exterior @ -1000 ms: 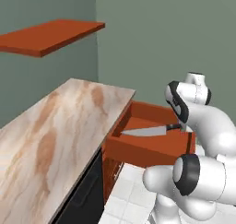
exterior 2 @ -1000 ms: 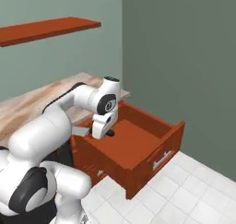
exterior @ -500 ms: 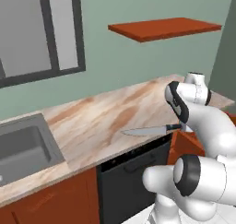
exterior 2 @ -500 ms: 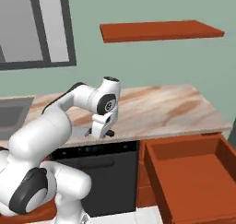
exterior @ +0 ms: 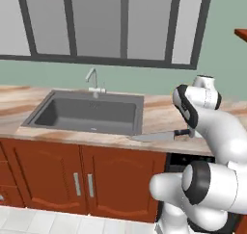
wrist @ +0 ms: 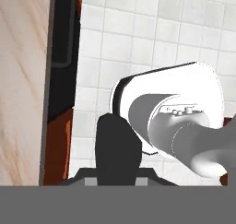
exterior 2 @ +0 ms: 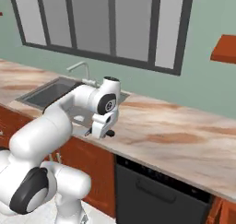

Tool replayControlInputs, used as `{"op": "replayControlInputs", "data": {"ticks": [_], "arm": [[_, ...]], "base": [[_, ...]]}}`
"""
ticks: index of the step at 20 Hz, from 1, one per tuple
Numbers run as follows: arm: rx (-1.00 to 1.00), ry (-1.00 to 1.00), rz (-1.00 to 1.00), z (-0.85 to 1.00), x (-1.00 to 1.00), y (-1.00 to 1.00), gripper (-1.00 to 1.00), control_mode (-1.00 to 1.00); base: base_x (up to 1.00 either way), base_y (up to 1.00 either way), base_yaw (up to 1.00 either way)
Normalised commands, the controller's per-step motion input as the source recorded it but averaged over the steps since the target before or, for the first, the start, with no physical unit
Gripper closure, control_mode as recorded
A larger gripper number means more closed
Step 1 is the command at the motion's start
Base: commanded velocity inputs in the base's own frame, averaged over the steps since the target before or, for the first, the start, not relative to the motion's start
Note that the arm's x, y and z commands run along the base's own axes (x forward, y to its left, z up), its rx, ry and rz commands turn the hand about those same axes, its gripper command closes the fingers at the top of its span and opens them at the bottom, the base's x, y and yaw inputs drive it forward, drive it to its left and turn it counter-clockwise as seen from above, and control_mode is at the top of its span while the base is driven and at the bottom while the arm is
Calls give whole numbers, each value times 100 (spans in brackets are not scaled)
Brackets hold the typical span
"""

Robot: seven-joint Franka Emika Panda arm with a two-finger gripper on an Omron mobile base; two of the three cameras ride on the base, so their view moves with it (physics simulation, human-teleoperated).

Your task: Pick up the knife from the drawer and place it on the cutting board. Then place the meat from the plate to the cutting board.

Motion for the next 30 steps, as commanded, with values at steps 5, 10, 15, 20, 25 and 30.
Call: {"op": "replayControlInputs", "data": {"ticks": [5,10,15,20,25,30], "arm": [[0,0,0,0,0,0,100,100],[0,0,0,0,0,0,100,100],[0,0,0,0,0,0,100,100],[0,0,0,0,0,0,100,100],[0,0,0,0,0,0,100,100],[0,0,0,0,0,0,100,100]], "base": [[-11,68,90],[0,83,81],[0,62,82],[0,19,91],[5,0,98],[34,-14,89]]}}
